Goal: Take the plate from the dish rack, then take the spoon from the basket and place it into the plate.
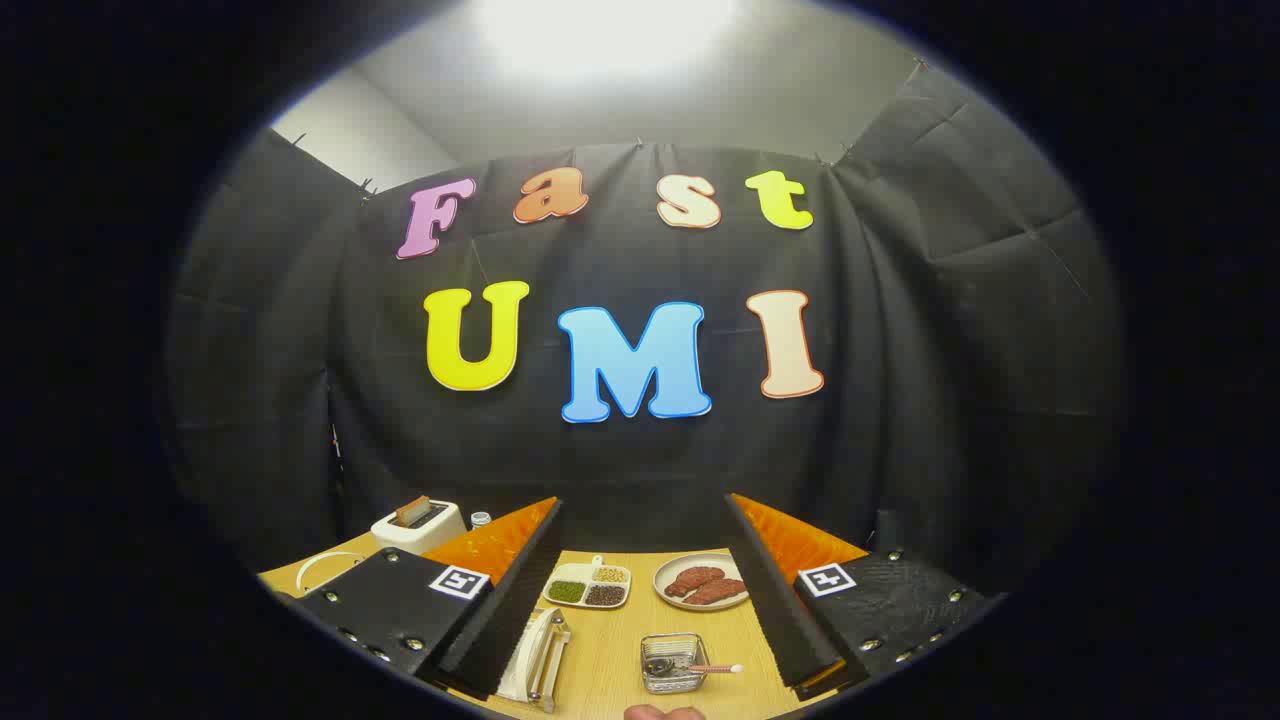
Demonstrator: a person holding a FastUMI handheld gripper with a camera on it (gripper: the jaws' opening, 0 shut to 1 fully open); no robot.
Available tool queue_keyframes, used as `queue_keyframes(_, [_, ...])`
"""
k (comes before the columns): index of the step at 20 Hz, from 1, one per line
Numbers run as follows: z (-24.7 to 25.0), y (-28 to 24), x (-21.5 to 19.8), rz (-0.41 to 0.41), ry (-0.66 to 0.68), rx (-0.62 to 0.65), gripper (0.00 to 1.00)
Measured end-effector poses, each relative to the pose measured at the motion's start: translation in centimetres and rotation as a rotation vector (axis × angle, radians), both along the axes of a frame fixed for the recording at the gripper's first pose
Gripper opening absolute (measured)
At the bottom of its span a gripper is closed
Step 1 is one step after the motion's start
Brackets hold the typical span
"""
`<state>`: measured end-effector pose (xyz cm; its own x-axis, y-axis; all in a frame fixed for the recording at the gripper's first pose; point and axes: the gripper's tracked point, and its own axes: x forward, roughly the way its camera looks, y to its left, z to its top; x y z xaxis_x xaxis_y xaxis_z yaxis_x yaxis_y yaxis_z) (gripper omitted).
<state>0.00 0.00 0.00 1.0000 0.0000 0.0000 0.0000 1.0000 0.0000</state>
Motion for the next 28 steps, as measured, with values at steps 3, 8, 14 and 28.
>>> queue_keyframes(3, [0.1, 1.0, 0.1, 0.014, 0.006, -0.009, 0.97])
queue_keyframes(8, [0.2, 1.9, 0.0, 0.029, 0.009, -0.024, 0.97])
queue_keyframes(14, [0.7, 1.8, -0.3, 0.024, 0.014, -0.007, 0.97])
queue_keyframes(28, [-1.7, 8.3, 2.6, 0.107, 0.262, 0.025, 0.97])
